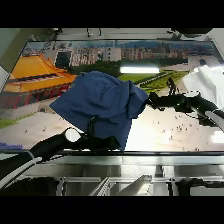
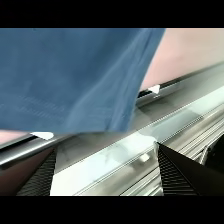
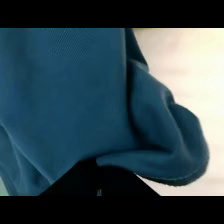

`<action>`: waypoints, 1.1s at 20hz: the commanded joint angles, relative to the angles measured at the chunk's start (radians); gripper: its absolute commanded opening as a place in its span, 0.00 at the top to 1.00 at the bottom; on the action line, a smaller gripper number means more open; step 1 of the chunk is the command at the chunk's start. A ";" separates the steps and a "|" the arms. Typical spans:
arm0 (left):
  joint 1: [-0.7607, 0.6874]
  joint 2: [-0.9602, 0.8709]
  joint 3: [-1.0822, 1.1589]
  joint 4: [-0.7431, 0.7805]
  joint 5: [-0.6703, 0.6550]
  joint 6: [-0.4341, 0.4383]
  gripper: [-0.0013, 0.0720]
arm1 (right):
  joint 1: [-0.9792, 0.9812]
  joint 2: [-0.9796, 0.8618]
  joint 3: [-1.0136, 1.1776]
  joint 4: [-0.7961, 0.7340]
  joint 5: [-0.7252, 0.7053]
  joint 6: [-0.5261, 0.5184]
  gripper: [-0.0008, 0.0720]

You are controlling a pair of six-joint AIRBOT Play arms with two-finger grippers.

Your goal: Fold the shirts.

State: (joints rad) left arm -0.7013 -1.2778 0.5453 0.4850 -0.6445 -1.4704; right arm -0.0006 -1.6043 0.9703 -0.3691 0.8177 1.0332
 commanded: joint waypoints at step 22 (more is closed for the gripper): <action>0.858 0.826 0.663 0.153 -0.274 0.109 0.96 | -0.495 0.816 0.390 0.295 0.393 -0.110 0.97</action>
State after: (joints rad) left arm -0.0692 -0.6514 1.0088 0.5743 -0.8639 -1.3659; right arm -0.4274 -0.9073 1.2190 -0.1623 1.1809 0.9333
